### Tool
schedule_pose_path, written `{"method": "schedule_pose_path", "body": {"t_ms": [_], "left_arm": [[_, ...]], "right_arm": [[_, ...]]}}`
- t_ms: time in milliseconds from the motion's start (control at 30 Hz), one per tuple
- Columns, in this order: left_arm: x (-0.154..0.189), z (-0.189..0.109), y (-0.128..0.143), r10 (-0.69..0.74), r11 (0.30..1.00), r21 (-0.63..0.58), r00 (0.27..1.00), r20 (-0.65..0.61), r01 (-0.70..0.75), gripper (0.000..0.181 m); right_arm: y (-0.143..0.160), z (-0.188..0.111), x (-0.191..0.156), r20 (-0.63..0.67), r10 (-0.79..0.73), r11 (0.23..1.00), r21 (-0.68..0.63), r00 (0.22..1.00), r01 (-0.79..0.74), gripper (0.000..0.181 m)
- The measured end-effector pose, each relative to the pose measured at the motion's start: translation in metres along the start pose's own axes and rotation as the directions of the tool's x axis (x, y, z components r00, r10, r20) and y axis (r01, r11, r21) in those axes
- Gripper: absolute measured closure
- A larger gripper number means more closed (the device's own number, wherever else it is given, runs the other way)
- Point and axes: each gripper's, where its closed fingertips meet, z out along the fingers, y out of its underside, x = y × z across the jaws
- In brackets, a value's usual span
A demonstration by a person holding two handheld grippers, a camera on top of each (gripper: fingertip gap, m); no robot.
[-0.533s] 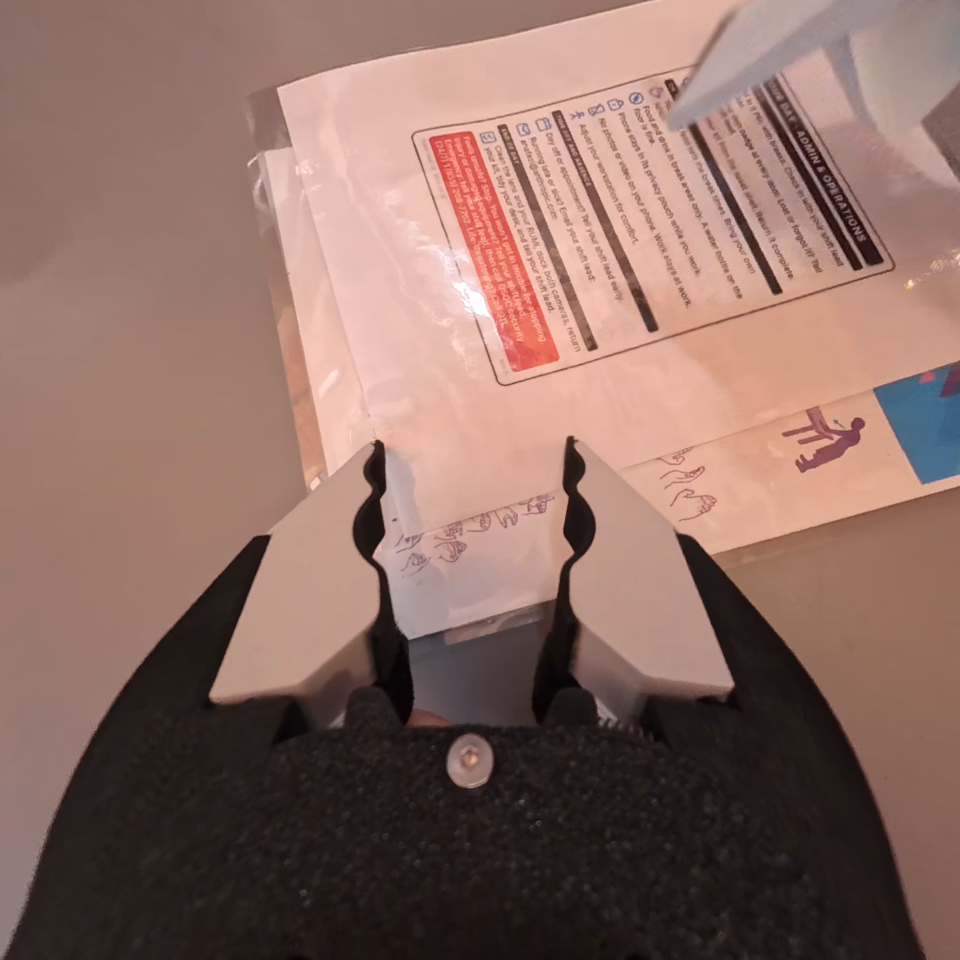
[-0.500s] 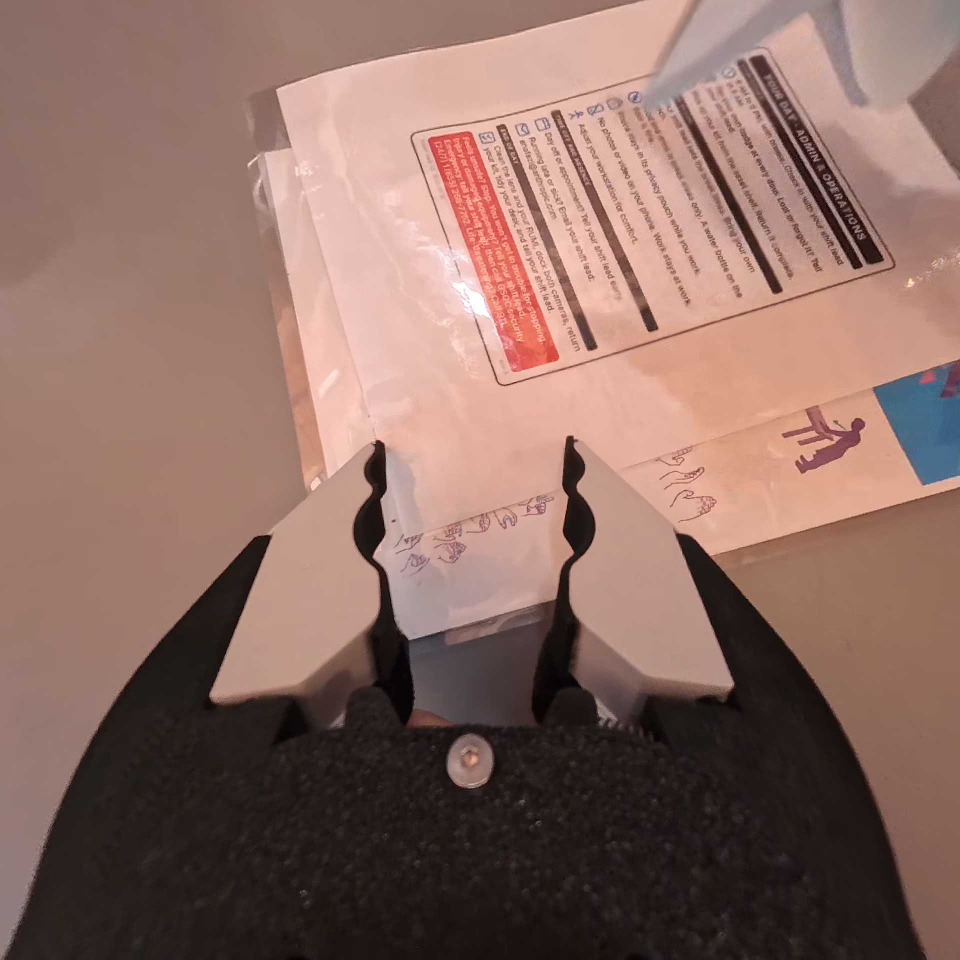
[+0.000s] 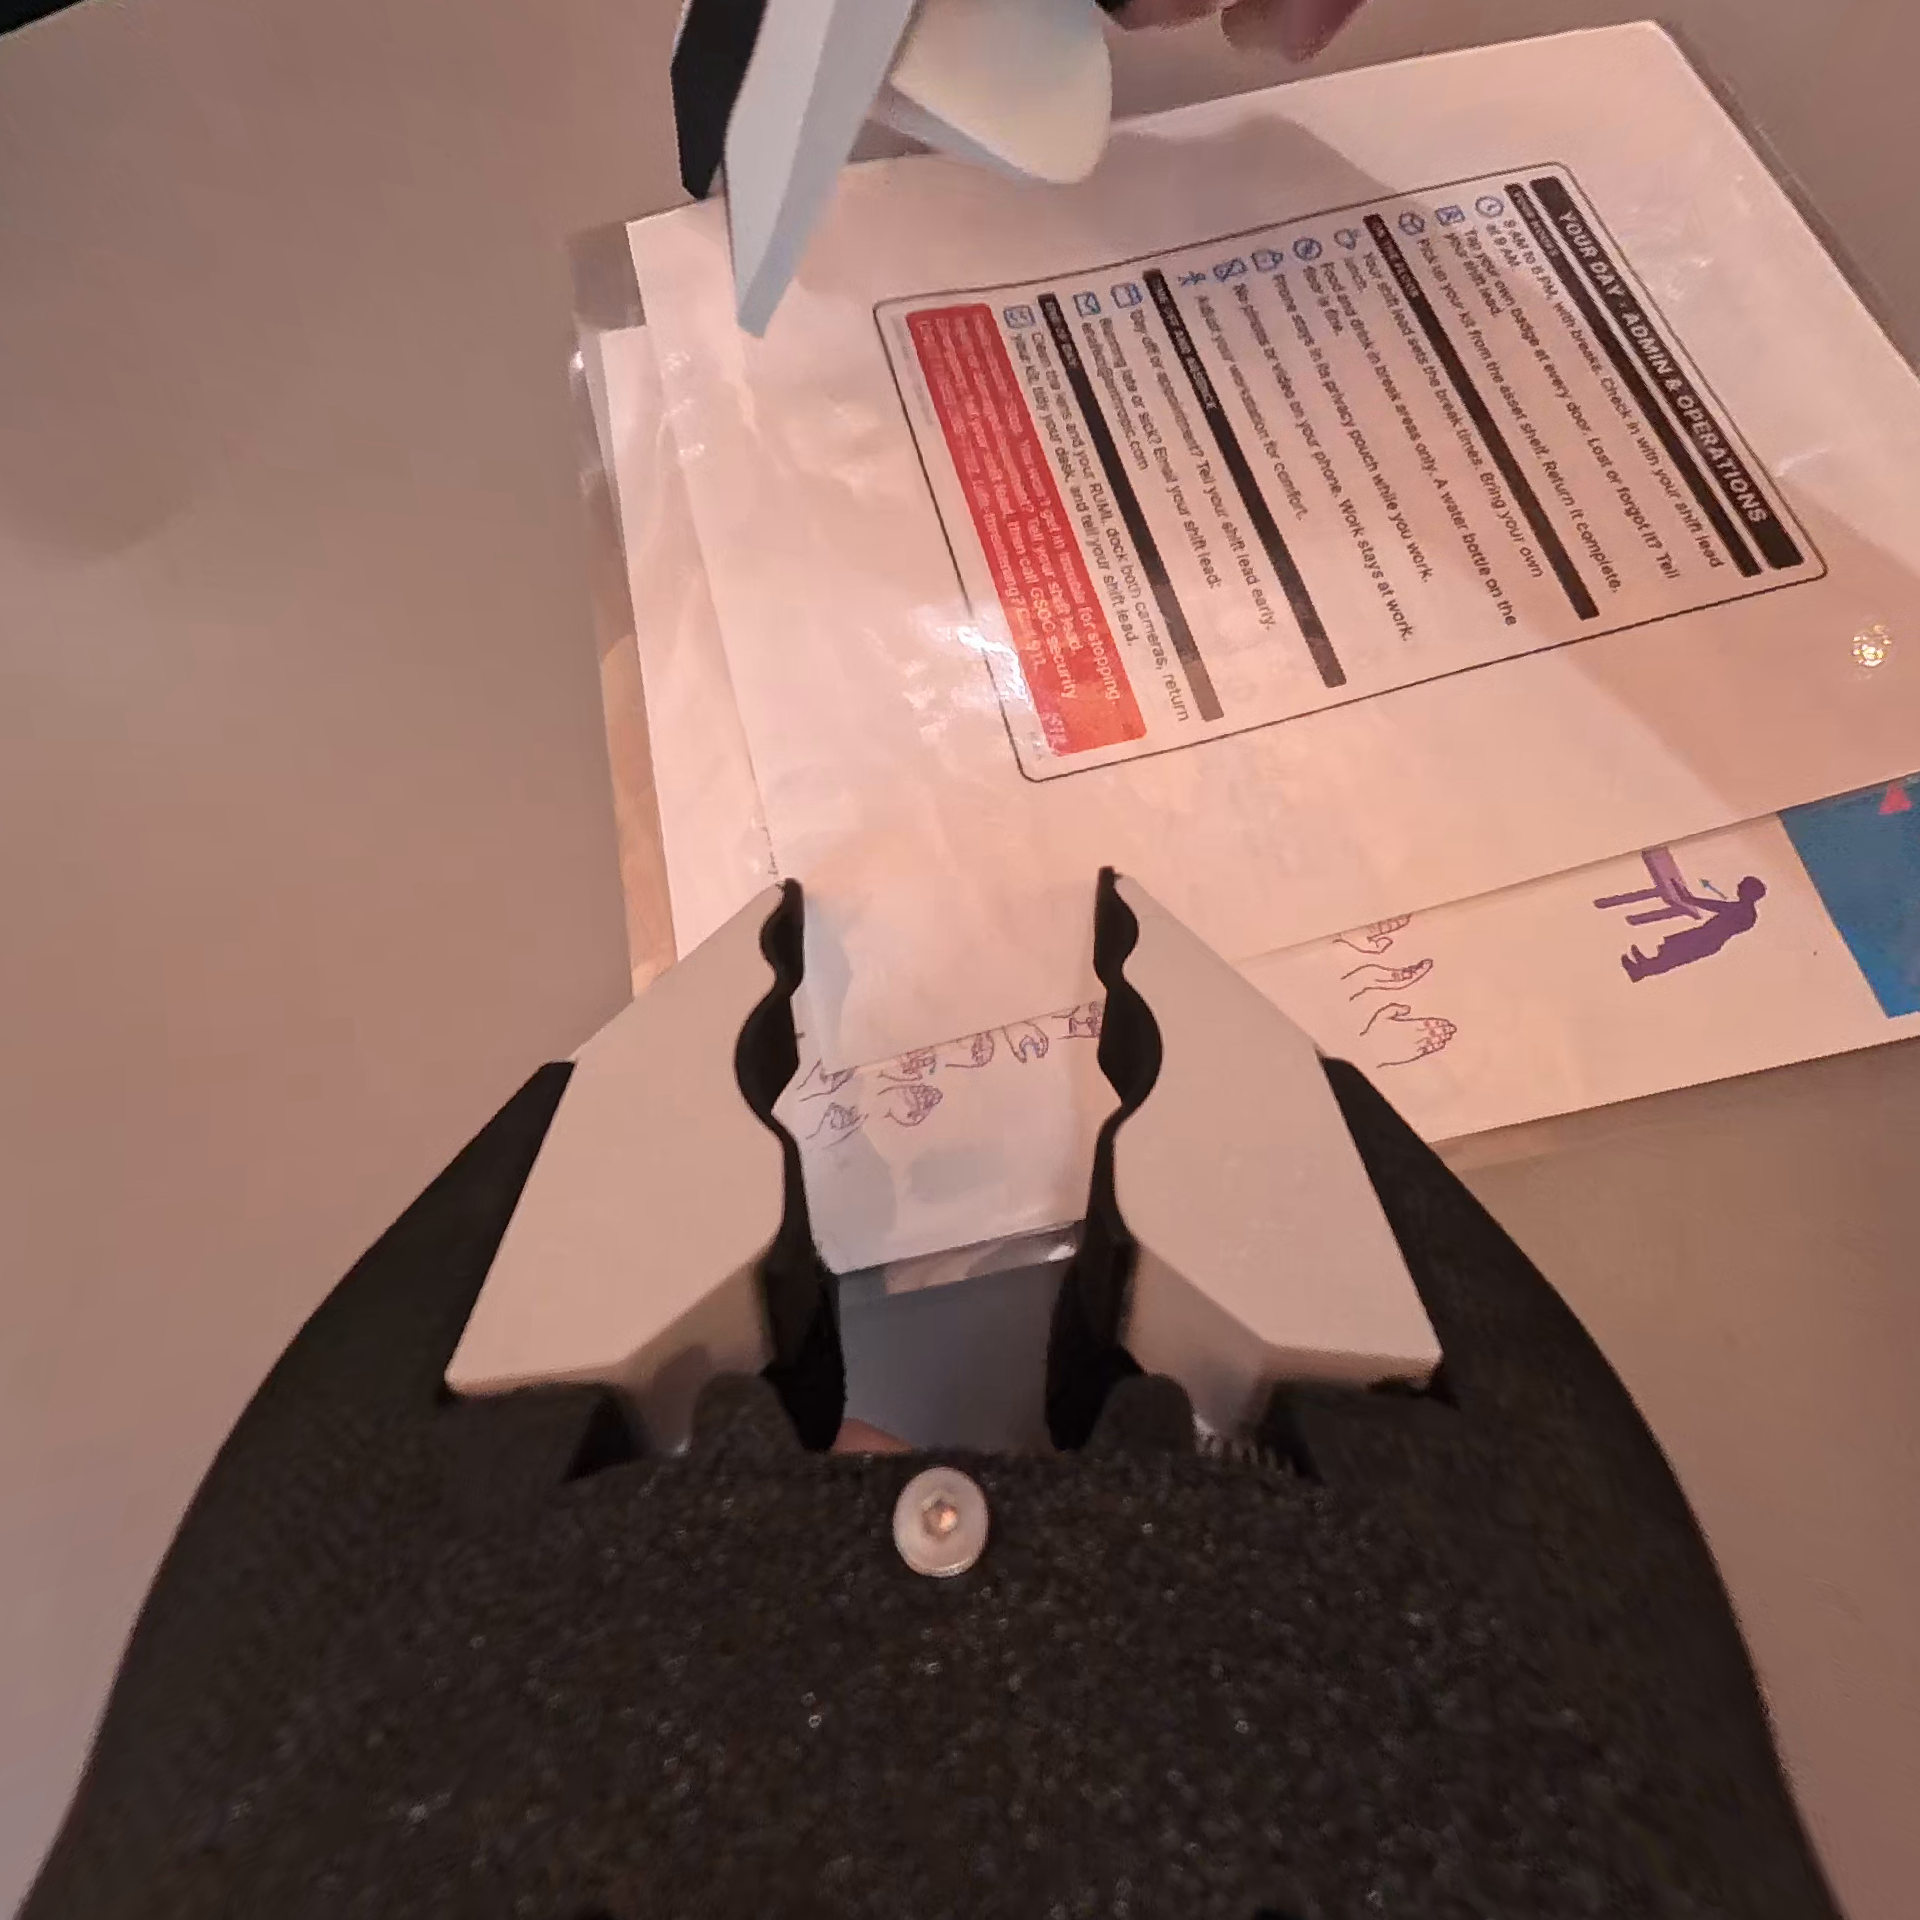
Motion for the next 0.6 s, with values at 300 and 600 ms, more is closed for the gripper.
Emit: {"method": "schedule_pose_path", "body": {"t_ms": [300, 600], "left_arm": [[0.002, 0.001, -0.001, 0.004, 1.000, 0.006, 1.000, -0.004, -0.004, 0.131], [-0.012, -0.016, -0.006, -0.023, 0.996, 0.081, 1.000, 0.021, 0.021, 0.131]], "right_arm": [[0.002, 0.006, -0.033, 0.125, 0.034, 0.998, -0.051, 0.992, -0.028, 0.116], [-0.003, -0.022, -0.057, 0.189, 0.022, 0.995, -0.096, 0.982, -0.003, 0.142]]}}
